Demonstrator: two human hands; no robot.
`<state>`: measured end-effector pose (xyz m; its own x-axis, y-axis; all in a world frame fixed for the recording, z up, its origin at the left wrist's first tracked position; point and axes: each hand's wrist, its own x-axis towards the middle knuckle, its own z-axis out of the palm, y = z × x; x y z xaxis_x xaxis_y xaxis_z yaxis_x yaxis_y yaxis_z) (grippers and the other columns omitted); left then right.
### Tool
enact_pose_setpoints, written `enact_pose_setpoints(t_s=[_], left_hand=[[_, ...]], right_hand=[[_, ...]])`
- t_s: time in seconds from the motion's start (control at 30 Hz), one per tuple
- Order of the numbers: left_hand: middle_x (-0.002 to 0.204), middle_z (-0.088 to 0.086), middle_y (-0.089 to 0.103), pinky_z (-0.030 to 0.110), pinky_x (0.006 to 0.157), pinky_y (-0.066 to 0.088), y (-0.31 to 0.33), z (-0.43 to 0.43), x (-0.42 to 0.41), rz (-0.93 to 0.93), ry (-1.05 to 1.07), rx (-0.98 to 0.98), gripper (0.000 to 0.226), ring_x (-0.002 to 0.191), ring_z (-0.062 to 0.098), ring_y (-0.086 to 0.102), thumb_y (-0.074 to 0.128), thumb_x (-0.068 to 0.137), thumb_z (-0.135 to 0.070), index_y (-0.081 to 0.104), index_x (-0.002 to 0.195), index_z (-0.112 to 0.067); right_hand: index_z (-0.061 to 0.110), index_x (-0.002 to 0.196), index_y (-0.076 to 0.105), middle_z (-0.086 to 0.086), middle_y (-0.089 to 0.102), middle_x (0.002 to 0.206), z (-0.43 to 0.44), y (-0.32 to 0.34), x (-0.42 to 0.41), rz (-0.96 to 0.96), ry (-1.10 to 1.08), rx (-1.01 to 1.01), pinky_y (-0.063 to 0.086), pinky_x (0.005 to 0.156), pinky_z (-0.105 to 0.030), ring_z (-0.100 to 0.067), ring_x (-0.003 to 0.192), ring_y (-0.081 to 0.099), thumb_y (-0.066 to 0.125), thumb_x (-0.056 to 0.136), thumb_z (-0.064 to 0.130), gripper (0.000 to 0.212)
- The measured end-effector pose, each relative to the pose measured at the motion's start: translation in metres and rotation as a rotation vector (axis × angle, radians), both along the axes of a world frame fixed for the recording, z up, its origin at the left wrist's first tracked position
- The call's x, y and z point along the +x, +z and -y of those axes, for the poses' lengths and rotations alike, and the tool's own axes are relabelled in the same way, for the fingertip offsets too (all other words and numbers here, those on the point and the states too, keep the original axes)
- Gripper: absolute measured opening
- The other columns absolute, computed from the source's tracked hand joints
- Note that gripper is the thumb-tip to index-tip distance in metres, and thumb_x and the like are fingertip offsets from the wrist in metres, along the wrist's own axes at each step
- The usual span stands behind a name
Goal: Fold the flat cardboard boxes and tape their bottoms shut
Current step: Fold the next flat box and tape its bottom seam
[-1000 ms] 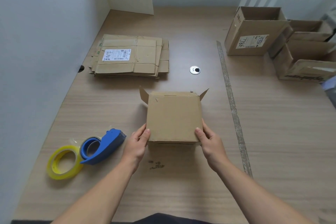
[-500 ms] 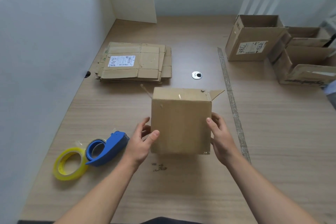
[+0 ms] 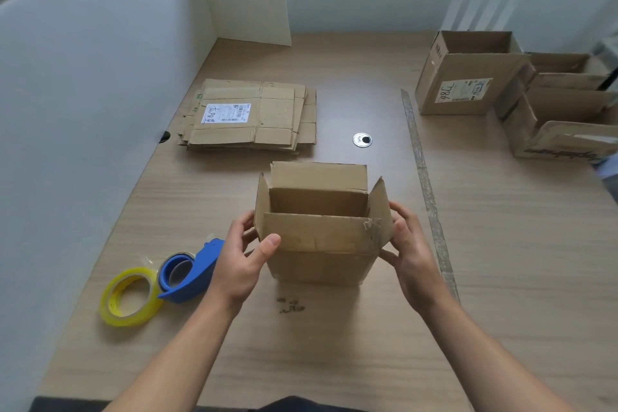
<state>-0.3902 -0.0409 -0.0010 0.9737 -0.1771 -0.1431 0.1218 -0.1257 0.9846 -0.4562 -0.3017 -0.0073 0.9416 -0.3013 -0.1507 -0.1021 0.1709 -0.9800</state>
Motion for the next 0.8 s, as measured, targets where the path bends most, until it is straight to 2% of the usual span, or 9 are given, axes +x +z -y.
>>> enact_pose_setpoints(t_s=[0.1,0.17,0.27,0.33,0.4,0.5,0.63,0.7,0.8], left_hand=[[0.125,-0.012,0.063,0.045,0.099,0.052,0.005,0.002,-0.002,0.046,0.077,0.112,0.049,0.115,0.012,0.061,0.072,0.083,-0.049,0.047,0.123,-0.059],[0.129,-0.016,0.057,0.036,0.095,0.052,0.008,0.001,-0.004,0.137,0.080,0.254,0.057,0.111,0.005,0.059,0.069,0.090,-0.040,0.038,0.129,-0.068],[0.128,-0.013,0.050,0.022,0.082,0.045,0.015,-0.002,-0.001,0.302,-0.005,0.538,0.064,0.097,-0.002,0.054,0.069,0.090,-0.037,0.036,0.141,-0.058],[0.139,-0.003,0.044,0.025,0.088,0.044,0.020,-0.001,0.004,0.320,-0.080,0.643,0.045,0.114,0.009,0.051,0.069,0.089,-0.037,0.055,0.131,-0.045],[0.137,0.004,0.047,0.033,0.093,0.049,0.026,0.000,0.007,0.296,-0.115,0.614,0.023,0.124,0.022,0.049,0.073,0.087,-0.033,0.063,0.107,-0.041],[0.133,0.010,0.050,0.047,0.095,0.052,0.032,-0.003,0.009,0.258,-0.194,0.520,0.023,0.133,0.034,0.046,0.077,0.084,-0.022,0.059,0.084,-0.036],[0.159,0.002,0.032,0.044,0.110,0.040,0.029,-0.013,0.002,0.280,-0.340,0.513,0.024,0.146,0.014,0.032,0.077,0.084,-0.019,0.060,0.078,-0.035],[0.161,0.000,0.029,0.044,0.110,0.040,0.027,-0.015,0.000,0.297,-0.346,0.524,0.024,0.146,0.009,0.030,0.077,0.085,-0.022,0.059,0.080,-0.038],[0.157,0.002,0.035,0.042,0.107,0.045,0.025,-0.013,0.000,0.295,-0.275,0.488,0.027,0.144,-0.005,0.025,0.076,0.086,-0.025,0.059,0.091,-0.045]], right_hand=[[0.039,0.128,0.056,-0.001,0.065,0.120,-0.004,0.001,0.003,0.002,0.002,-0.047,0.057,0.075,-0.031,-0.016,0.101,0.068,0.054,0.092,0.043,0.036],[0.043,0.127,0.058,-0.005,0.063,0.119,-0.006,0.002,0.006,-0.002,0.014,-0.071,0.058,0.075,-0.033,-0.019,0.099,0.068,0.054,0.097,0.033,0.032],[0.046,0.127,0.057,-0.008,0.061,0.117,-0.007,0.002,0.009,-0.025,0.014,-0.076,0.057,0.072,-0.030,-0.018,0.097,0.068,0.051,0.103,0.022,0.035],[0.048,0.128,0.056,-0.005,0.062,0.118,-0.006,0.003,0.010,-0.042,0.013,-0.100,0.059,0.074,-0.033,-0.019,0.099,0.068,0.051,0.103,0.023,0.035],[0.050,0.127,0.057,0.001,0.065,0.117,-0.005,0.005,0.011,-0.053,0.012,-0.107,0.061,0.079,-0.038,-0.018,0.100,0.068,0.050,0.103,0.026,0.034],[0.051,0.129,0.056,0.012,0.064,0.125,0.000,0.009,0.014,-0.079,0.045,-0.076,0.060,0.085,-0.041,-0.006,0.110,0.064,0.049,0.103,0.036,0.031],[0.052,0.133,0.053,0.009,0.050,0.141,0.004,0.009,0.019,-0.140,0.142,-0.105,0.057,0.087,-0.041,-0.001,0.121,0.056,0.051,0.101,0.037,0.035],[0.055,0.132,0.051,0.013,0.047,0.139,0.001,0.008,0.024,-0.154,0.155,-0.155,0.054,0.080,-0.031,0.004,0.114,0.058,0.054,0.100,0.034,0.038],[0.053,0.139,0.041,0.012,0.047,0.140,-0.001,0.005,0.033,-0.158,0.083,-0.149,0.052,0.086,-0.035,0.003,0.116,0.055,0.054,0.099,0.042,0.044]])
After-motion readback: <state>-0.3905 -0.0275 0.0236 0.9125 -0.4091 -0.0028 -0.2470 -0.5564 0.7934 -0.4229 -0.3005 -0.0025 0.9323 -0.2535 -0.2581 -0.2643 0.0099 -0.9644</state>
